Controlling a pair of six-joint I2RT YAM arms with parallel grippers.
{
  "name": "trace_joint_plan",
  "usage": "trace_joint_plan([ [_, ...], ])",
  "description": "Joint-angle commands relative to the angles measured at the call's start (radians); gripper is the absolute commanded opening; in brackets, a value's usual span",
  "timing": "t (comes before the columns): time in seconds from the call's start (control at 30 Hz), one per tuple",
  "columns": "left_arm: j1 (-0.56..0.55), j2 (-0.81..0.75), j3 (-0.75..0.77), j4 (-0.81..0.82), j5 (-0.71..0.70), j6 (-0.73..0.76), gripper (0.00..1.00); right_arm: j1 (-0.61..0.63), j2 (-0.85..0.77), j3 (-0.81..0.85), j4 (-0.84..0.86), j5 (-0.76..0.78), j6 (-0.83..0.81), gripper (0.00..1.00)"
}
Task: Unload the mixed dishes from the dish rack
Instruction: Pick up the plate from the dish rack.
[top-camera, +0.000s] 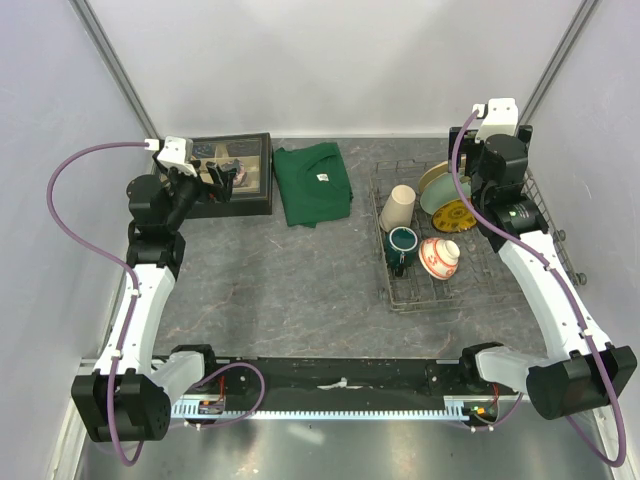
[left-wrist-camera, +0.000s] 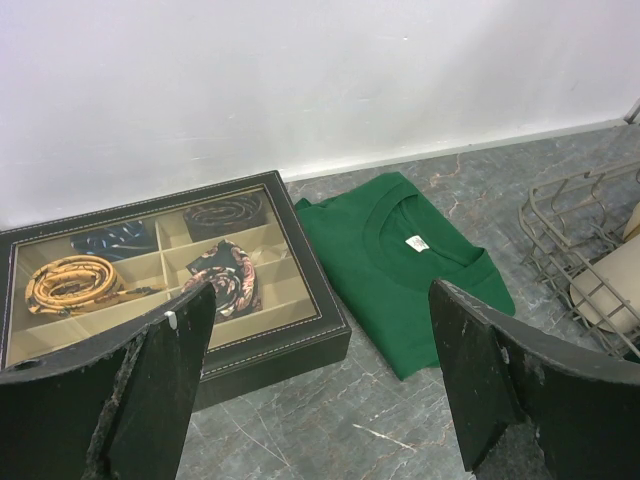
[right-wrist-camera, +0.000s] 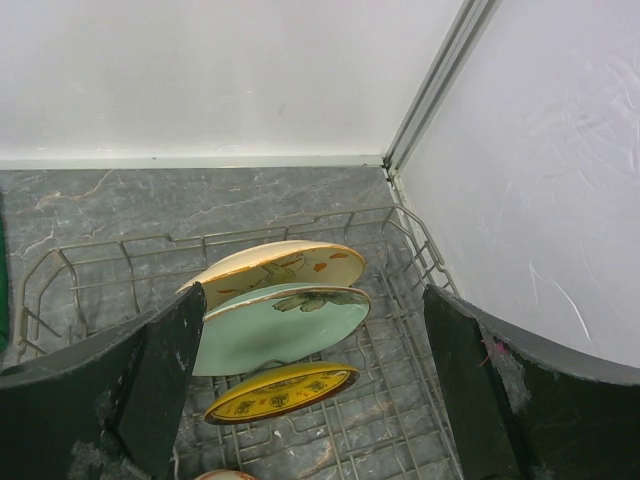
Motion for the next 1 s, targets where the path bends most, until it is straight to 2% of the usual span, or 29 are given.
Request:
trace_joint_plan([
  [0.0, -0.002, -0.012, 0.029, 0.015, 0.003, -0.032, 0.94, 0.003, -0.025, 0.023, 0.018, -0.017, 0.005, 0.98],
  [0.67, 0.0, -0.013, 0.025, 0.016, 0.001, -0.028, 0.94, 0.001, -0.022, 0.021, 0.012, -0.042, -0.004, 0.98],
  [0.97, -0.002, -0.009, 0.022, 0.021, 0.006, -0.014, 0.94, 0.001, -0.002, 0.033, 0.01, -0.056, -0.091, 0.98],
])
